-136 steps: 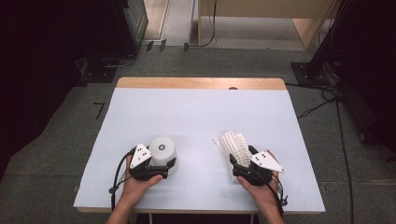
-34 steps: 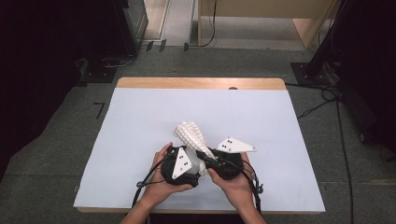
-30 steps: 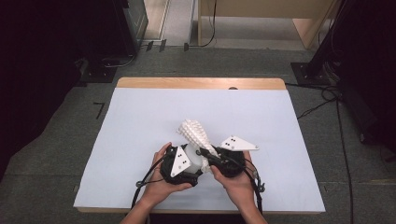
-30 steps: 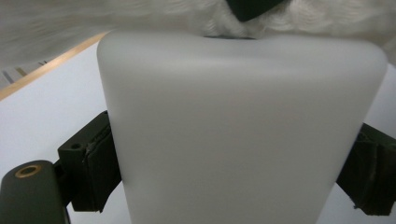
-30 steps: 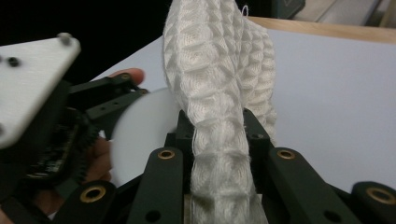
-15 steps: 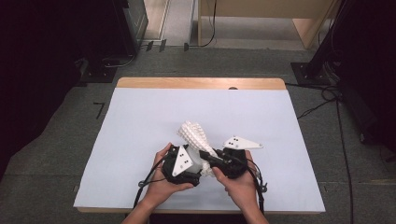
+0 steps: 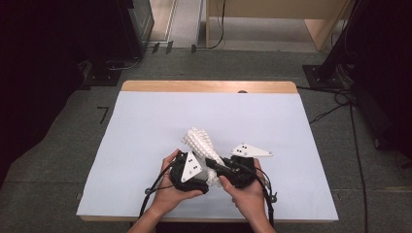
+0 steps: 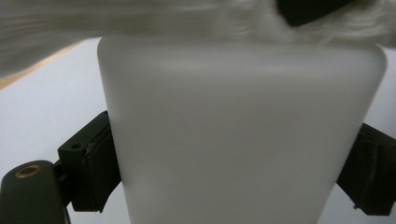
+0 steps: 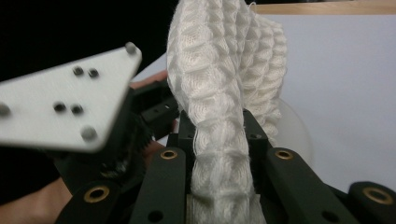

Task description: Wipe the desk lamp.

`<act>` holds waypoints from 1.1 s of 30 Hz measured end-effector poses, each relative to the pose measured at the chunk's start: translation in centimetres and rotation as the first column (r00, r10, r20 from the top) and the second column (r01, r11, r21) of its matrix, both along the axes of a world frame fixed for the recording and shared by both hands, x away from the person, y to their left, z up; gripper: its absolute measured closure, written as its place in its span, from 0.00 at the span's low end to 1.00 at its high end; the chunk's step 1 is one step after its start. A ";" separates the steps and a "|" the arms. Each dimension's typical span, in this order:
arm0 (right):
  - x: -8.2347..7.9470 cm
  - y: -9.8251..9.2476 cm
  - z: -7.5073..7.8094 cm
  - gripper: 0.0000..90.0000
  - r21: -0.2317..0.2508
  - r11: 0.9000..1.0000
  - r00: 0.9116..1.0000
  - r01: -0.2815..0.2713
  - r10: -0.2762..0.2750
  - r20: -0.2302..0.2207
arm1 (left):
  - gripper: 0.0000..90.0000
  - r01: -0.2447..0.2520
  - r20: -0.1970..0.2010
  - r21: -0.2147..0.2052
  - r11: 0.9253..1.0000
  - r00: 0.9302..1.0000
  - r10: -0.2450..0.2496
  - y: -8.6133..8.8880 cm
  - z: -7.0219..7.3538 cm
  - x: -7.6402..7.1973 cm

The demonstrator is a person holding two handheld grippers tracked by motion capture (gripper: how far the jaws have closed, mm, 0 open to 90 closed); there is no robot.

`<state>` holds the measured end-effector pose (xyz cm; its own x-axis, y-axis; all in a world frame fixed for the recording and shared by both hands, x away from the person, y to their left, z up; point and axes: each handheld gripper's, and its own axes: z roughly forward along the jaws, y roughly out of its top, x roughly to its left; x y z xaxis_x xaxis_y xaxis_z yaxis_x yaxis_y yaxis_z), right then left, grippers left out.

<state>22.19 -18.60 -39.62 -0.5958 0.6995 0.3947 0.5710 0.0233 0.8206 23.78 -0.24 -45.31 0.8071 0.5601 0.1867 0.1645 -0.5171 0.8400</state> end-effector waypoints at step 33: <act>0.8 -0.1 -0.7 0.85 0.037 0.997 0.998 0.062 -0.062 0.001 | 0.10 0.001 0.008 -0.050 0.999 1.000 -0.001 0.4 -0.4 -0.1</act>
